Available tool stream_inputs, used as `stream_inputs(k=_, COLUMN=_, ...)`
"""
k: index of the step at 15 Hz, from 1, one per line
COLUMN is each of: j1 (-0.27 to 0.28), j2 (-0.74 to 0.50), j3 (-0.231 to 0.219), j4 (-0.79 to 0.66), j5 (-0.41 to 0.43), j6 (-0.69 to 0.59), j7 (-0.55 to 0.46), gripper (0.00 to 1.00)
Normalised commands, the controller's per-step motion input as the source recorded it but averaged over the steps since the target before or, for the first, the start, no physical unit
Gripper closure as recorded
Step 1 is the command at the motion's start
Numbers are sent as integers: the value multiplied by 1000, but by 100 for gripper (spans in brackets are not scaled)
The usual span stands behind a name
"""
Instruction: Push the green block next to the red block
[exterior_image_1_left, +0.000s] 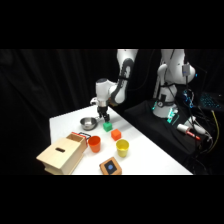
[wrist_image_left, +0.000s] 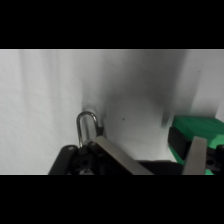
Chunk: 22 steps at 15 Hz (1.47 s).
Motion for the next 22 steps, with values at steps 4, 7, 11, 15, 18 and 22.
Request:
stream_inputs(k=4, j1=214, j2=-306, j3=-21, j4=-256, j5=-200, j6=37, j7=252, gripper=0)
stream_inputs(k=7, j1=323, j2=-308, j3=-93, j4=-193, j5=-250, j6=-56, j7=306, gripper=0)
stream_inputs(k=11, j1=293, j2=-243, j3=-79, j4=-106, j5=-229, j6=-132, j7=278, gripper=0)
stream_inputs(k=15, j1=205, j2=-261, j3=-99, j4=-35, j5=-206, j6=-260, j7=263, gripper=0)
stream_inputs(k=18, j1=62, j2=-338, j3=-36, j4=6, j5=-92, j6=-425, j7=201, gripper=0)
stream_inputs(k=22, j1=-112, j2=-411, j3=109, j4=29, j5=177, j6=-488, j7=6, gripper=0)
